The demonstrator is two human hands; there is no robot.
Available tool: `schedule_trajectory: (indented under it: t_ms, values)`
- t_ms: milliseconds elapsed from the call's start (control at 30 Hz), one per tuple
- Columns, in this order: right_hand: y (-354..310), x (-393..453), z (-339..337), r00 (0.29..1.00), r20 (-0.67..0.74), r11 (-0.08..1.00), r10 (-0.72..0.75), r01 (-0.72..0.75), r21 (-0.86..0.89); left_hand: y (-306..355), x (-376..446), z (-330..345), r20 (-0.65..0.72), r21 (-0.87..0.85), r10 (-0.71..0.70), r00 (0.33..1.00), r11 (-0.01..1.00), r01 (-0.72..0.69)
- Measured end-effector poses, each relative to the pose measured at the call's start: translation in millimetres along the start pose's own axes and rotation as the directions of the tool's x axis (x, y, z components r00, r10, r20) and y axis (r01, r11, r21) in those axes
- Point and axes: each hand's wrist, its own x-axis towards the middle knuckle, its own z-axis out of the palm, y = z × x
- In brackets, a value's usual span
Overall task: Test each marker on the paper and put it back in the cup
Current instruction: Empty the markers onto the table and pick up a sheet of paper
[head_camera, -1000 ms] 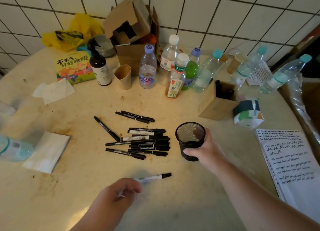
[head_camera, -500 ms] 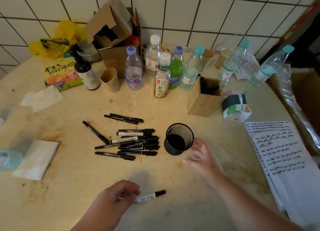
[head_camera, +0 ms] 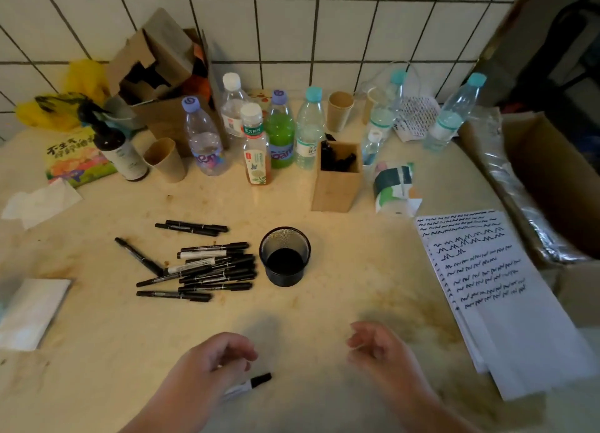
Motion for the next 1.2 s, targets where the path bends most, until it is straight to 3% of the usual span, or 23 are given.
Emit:
schedule_trajectory:
  t_ms: [333, 600, 1000, 1100, 1200]
  values:
    - [22, -17, -88, 0.997, 0.044, 0.998, 0.062, -0.061, -0.006, 29, -8, 75, -0.038, -0.11, -0.026, 0.999, 0.994, 0.022]
    - [29, -20, -105, 0.995, -0.047, 0.996, 0.083, -0.082, 0.019, 34, -7, 108, 0.107, 0.052, 0.011, 0.994, 0.998, -0.017]
    - [21, -21, -135, 0.992, -0.074, 0.991, 0.101, -0.094, 0.096, 72, 28, 156, 0.124, 0.061, 0.09, 0.988, 0.993, -0.098]
    - [23, -15, -164, 0.994, -0.057, 0.995, 0.093, -0.092, 0.023, 82, 29, 180, 0.133, 0.043, 0.08, 0.988, 0.995, -0.086]
    - [24, -6, -200, 0.998, -0.025, 0.984, 0.062, -0.065, -0.167, 88, 26, 211, 0.062, 0.028, 0.067, 0.996, 0.997, -0.069]
